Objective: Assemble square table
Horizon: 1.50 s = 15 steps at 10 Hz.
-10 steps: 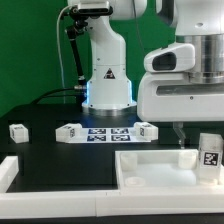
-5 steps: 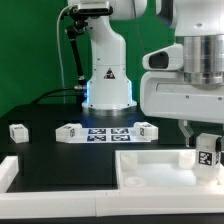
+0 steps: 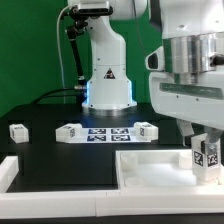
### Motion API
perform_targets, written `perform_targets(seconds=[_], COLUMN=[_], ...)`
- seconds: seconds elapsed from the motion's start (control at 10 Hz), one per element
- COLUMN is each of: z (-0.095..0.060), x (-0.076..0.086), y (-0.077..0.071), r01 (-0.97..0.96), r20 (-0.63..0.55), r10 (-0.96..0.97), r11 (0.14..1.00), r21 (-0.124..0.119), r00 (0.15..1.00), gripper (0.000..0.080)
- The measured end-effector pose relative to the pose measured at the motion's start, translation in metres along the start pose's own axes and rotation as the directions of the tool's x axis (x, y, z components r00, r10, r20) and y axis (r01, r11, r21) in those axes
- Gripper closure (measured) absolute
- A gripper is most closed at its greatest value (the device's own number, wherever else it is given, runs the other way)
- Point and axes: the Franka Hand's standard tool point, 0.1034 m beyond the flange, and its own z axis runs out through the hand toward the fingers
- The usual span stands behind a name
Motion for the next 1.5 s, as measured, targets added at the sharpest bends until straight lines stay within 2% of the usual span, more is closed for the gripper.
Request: perform_targets(seconds=[0.1,0.2,0.4,0.6,0.7,0.8,1.1,1.2,1.3,1.5], z=[0.000,0.000,0.001,0.001,0.002,0.002,0.002,0.002,0.003,0.011], x=[-0.003,-0.004,-0.004,-0.012,-0.019,-0.025,-0.022,-0.021,-0.020,-0.027], y=[0.002,0.004,0.005,0.004,0.005,0.006,0.006,0.005,0.004,0.003], r01=[-0.130,-0.225,-0.230,-0.089,0.040,0.208,0.398,0.507,0.635,0.762], r20=[0.001,0.005,0.005,-0.011,-0.040,-0.065,-0.061,-0.061,-0.071,-0.083], r10=[0.130,0.225,0.230,0.089,-0.039,-0.209,-0.399,-0.508,-0.637,-0.766], r11=[0.991,0.973,0.972,0.995,0.999,0.978,0.917,0.861,0.771,0.643], r21=[0.027,0.042,0.039,0.036,0.016,-0.018,-0.028,-0.038,-0.052,-0.078], r00=[0.991,0.974,0.973,0.996,0.998,0.976,0.915,0.859,0.767,0.638], gripper=[0.0509,0.0509,0.0482,0.0222,0.0222,0.0162,0.0153,0.0151,0.0151,0.0151])
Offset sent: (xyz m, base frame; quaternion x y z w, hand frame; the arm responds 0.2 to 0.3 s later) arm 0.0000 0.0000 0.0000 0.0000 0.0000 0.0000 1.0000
